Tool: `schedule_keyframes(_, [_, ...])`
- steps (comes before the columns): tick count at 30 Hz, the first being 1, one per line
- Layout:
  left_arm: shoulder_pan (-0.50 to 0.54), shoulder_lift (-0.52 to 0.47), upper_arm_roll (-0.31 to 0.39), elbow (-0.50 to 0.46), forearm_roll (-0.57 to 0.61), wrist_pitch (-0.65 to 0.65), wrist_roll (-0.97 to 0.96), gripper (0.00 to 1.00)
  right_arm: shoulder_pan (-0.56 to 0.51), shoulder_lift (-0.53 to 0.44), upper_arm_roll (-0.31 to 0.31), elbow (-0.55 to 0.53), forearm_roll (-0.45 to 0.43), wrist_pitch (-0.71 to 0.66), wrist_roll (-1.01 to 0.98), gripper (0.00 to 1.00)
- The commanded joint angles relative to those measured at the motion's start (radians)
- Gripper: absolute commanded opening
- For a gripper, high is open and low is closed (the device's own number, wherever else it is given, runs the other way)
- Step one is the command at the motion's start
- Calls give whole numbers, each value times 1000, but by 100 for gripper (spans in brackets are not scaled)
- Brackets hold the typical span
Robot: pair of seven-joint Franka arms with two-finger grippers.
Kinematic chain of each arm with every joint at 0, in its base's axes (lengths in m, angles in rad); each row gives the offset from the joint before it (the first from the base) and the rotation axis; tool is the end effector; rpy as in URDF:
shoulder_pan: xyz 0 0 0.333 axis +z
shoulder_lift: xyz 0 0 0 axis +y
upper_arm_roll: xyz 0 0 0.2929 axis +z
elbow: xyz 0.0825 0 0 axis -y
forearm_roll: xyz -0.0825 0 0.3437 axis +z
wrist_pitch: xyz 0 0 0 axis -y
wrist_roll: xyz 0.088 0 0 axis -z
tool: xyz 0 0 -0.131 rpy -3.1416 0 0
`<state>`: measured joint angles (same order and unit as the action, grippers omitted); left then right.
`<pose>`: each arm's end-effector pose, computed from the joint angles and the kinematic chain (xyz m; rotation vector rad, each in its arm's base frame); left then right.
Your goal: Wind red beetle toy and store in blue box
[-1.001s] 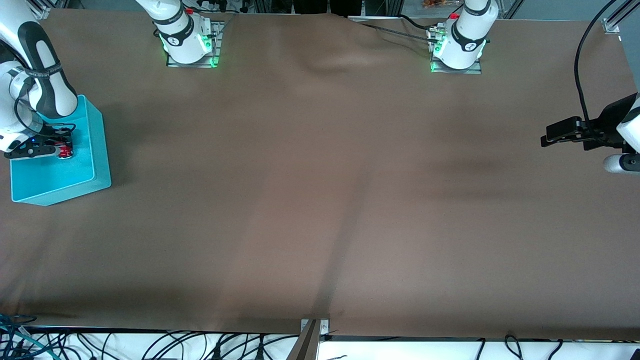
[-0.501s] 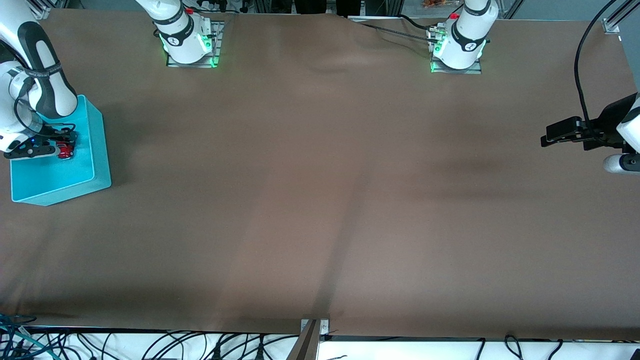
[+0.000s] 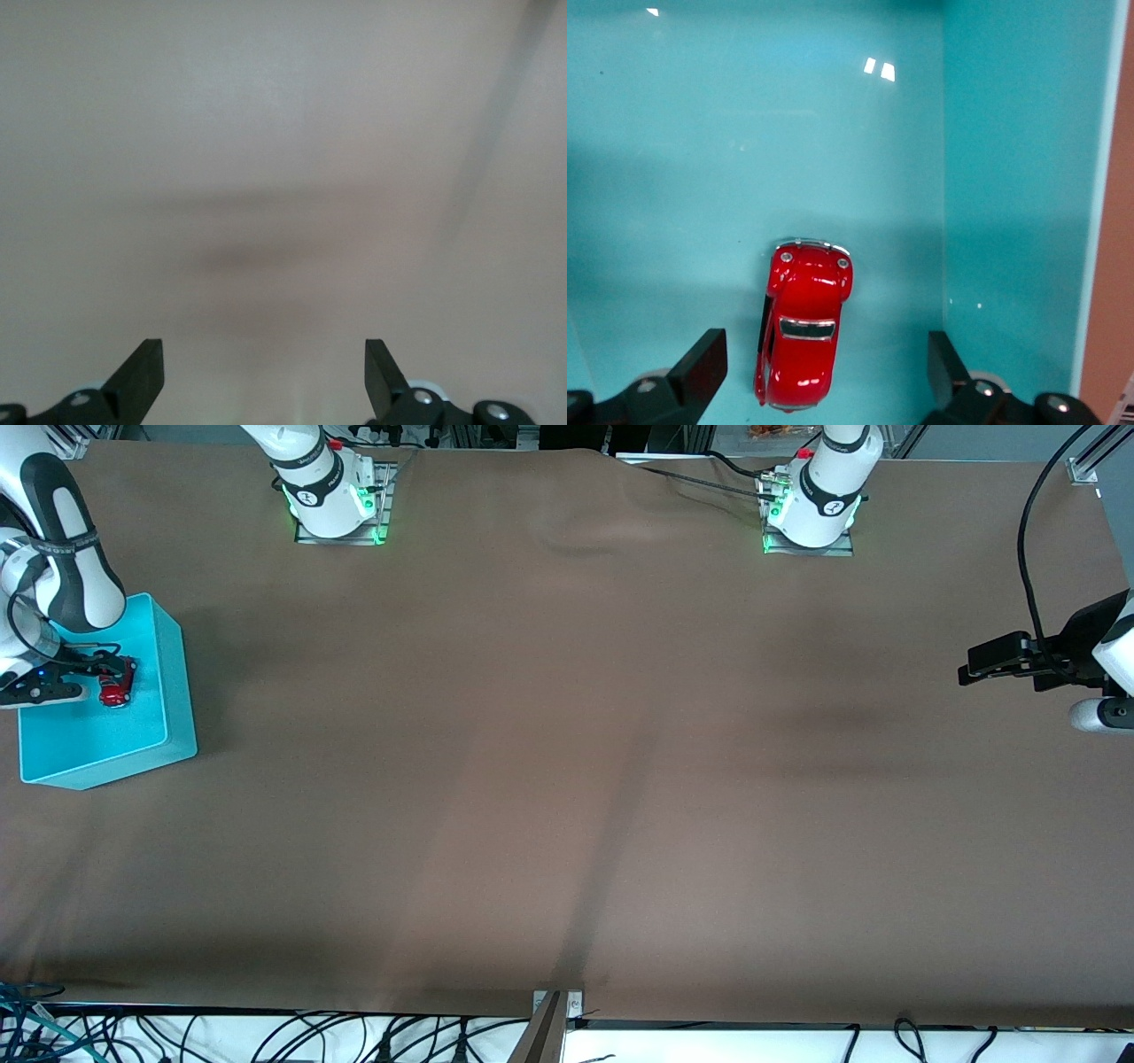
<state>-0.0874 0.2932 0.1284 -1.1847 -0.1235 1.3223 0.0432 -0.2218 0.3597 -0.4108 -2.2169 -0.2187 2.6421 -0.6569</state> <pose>0.5648 -0.0067 0.5621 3.0420 -0.0395 -0.2287 0.4304 -0.3154 0.2222 2.8662 0.3493 -0.1249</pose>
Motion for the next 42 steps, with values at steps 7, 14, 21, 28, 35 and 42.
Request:
schedule_keyframes(7, [-2,-6,0,10,7,-15,12,100,1,-100,15,-4,-14,-105,83,100])
schedule_keyframes(14, [-6,-8,0,10,7,-15,11,100,45,-185,40,-3,-10,-217,200,100])
schedule_keyframes(21, [-6,-6,2,10,7,-15,11,100,65,-263,53,-3,-10,-312,240,100])
schedule_keyframes(28, [-8,-6,0,10,7,-15,11,100,78,-337,60,-4,-10,-408,244,100])
schedule_keyframes(35, [-8,-6,0,10,7,-15,12,100,87,-426,60,-6,-8,-504,243,100])
schedule_keyframes(42, [-8,-6,2,10,7,-15,11,100,91,-499,60,-6,1,-566,244,100])
